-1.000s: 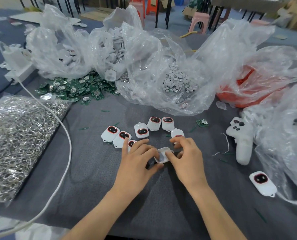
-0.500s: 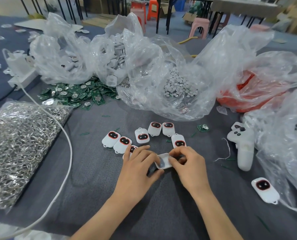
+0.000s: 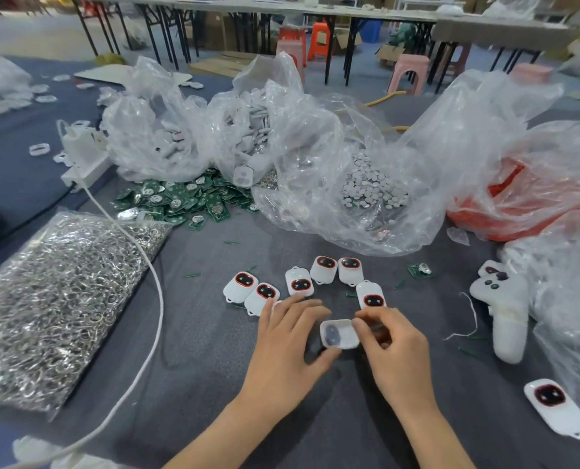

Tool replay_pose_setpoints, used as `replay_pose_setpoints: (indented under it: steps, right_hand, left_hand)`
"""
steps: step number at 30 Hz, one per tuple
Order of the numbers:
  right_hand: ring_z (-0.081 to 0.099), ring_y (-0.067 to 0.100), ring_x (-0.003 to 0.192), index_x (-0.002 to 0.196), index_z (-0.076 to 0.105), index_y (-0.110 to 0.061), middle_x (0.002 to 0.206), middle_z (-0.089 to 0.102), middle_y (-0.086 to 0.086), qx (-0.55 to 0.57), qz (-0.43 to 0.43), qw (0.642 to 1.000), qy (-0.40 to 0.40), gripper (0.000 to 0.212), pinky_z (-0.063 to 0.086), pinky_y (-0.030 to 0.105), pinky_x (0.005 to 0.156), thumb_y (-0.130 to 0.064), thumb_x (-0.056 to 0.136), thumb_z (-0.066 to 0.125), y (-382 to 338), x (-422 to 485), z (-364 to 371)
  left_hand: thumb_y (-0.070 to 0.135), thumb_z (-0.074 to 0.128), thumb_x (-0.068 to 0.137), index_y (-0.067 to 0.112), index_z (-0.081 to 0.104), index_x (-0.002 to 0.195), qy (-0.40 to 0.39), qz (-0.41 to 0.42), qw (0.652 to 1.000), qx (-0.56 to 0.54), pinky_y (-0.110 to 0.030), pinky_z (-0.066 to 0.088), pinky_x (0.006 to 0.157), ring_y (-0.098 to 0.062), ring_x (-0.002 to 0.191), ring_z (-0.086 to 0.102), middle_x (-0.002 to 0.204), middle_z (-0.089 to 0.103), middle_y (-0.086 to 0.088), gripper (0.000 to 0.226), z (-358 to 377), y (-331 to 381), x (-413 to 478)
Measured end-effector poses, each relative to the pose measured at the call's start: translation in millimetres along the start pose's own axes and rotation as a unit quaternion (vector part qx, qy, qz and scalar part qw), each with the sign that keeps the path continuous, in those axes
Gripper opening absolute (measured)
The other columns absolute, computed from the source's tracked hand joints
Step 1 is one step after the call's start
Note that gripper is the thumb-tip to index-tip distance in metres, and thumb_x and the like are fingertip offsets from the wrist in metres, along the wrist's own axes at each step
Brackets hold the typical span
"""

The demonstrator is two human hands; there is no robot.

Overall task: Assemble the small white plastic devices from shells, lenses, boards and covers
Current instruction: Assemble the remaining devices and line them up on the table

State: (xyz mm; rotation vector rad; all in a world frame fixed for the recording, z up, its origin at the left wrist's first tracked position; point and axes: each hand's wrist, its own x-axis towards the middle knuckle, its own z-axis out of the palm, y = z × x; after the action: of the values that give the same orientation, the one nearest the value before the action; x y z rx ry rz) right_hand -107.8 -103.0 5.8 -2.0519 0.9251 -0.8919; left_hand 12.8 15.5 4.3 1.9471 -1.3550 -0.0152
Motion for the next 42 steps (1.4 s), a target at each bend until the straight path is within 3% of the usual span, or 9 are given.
replay_pose_setpoints:
  steps: [6,10,13,16,20,24,29,35,42]
  right_hand:
    - [0.055,0.006,0.065,0.081,0.064,-0.031,0.084,0.059,-0.017,-0.078,-0.045,0.995,-0.034,0.010,0.046,0.024,0.061,-0.036,0.079,0.072,-2.7,-4.6,3.9]
    - [0.053,0.008,0.065,0.074,0.062,-0.031,0.079,0.059,-0.015,-0.073,-0.043,0.996,-0.027,0.017,0.042,0.018,0.063,-0.022,0.078,0.077,-0.2,-1.1,4.4]
    - [0.051,0.008,0.064,0.071,0.064,-0.028,0.075,0.058,-0.015,-0.070,-0.043,0.996,-0.022,0.022,0.041,0.017,0.063,-0.013,0.075,0.079,0.3,0.7,5.0]
    - [0.052,0.010,0.064,0.070,0.063,-0.028,0.073,0.059,-0.016,-0.048,-0.036,0.998,-0.018,0.024,0.040,0.014,0.061,-0.010,0.075,0.078,-0.1,1.8,4.2]
    - [0.054,0.008,0.065,0.070,0.064,-0.027,0.072,0.061,-0.013,0.002,-0.018,1.000,-0.009,0.026,0.038,0.008,0.058,-0.004,0.077,0.075,-0.5,3.3,2.2]
    - [0.056,0.009,0.056,0.075,0.067,-0.028,0.067,0.065,-0.006,0.091,0.048,0.995,0.008,0.020,0.043,0.014,0.056,-0.010,0.084,0.069,-3.6,5.1,-1.8]
    - [0.055,0.017,0.047,0.085,0.070,-0.010,0.067,0.067,0.010,0.378,0.146,0.914,0.009,0.012,0.045,0.023,0.042,-0.021,0.083,0.064,-14.3,6.7,-10.1]
    - [0.057,0.018,0.050,0.088,0.066,-0.004,0.065,0.065,0.013,0.438,0.164,0.883,-0.024,0.026,0.048,0.025,0.048,-0.022,0.070,0.069,-11.6,6.9,-12.2]
    - [0.057,0.015,0.049,0.075,0.073,-0.012,0.064,0.066,0.010,0.427,0.171,0.888,-0.025,0.009,0.048,0.022,0.047,-0.009,0.079,0.066,-11.2,7.1,-10.6]
  left_hand:
    - [0.019,0.062,0.089,0.014,0.060,0.119,0.066,-0.038,0.997,-0.028,-0.035,0.028,0.112,-0.018,0.132,0.041,0.129,0.056,0.001,0.031,-30.4,-47.0,52.4]
    - [0.012,0.053,0.092,0.006,0.053,0.131,0.082,-0.139,0.979,0.124,-0.039,0.033,0.107,-0.031,0.125,0.045,0.132,0.052,-0.014,0.040,-74.6,-125.4,137.1]
    - [0.020,0.053,0.092,0.015,0.053,0.135,-0.006,-0.201,0.947,0.251,-0.042,0.039,0.103,-0.036,0.125,0.044,0.136,0.050,-0.014,0.043,-89.5,-169.8,160.2]
    - [0.020,0.062,0.088,0.011,0.058,0.120,-0.010,-0.146,0.940,0.309,-0.043,0.043,0.088,-0.038,0.109,0.051,0.116,0.058,-0.015,0.033,-85.6,-179.2,160.2]
    - [0.012,0.067,0.085,0.008,0.060,0.095,0.066,-0.123,0.971,0.193,-0.038,0.044,0.072,-0.032,0.089,0.058,0.091,0.064,-0.012,0.013,-85.6,-156.4,157.4]
    - [0.013,0.070,0.085,0.012,0.073,0.091,0.106,-0.174,0.975,-0.093,-0.022,0.050,0.068,-0.011,0.063,0.064,0.075,0.072,-0.001,0.006,-81.4,-84.4,142.6]
    - [-0.003,0.064,0.087,0.010,0.072,0.091,-0.070,-0.217,0.875,-0.426,-0.016,0.054,0.066,-0.009,0.072,0.070,0.078,0.075,-0.002,0.016,-38.2,11.0,85.5]
    - [-0.006,0.058,0.091,0.003,0.069,0.098,-0.083,-0.273,0.825,-0.487,-0.016,0.054,0.066,-0.009,0.071,0.069,0.086,0.072,-0.008,0.015,-16.6,36.3,57.1]
    - [-0.004,0.061,0.088,0.005,0.070,0.093,-0.075,-0.264,0.851,-0.447,-0.020,0.054,0.060,-0.015,0.068,0.070,0.080,0.074,-0.008,0.014,-23.1,35.6,51.8]
